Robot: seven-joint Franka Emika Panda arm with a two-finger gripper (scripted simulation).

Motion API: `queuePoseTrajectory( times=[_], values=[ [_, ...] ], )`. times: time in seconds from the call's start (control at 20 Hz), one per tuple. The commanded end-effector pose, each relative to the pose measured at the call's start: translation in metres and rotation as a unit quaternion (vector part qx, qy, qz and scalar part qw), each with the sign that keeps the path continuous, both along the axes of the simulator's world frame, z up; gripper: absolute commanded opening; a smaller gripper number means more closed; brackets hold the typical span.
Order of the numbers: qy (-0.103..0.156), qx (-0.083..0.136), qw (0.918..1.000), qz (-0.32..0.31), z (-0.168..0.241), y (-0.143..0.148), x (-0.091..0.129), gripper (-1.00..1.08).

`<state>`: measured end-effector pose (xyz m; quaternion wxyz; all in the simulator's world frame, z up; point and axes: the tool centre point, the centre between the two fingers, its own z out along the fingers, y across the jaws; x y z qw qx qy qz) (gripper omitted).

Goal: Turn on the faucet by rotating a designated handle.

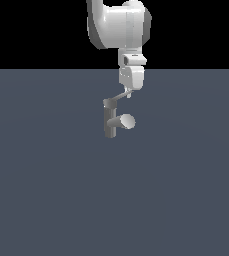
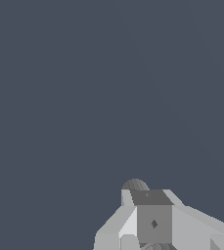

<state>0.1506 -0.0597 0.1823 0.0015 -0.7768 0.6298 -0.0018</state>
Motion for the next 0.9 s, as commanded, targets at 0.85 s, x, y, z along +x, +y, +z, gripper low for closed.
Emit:
queuePoseTrajectory(
  times=[0.85],
  values=[
    [0.002,0.0,1.0,-0.001,-0.001,-0.015,-0.047,-1.0]
  ],
)
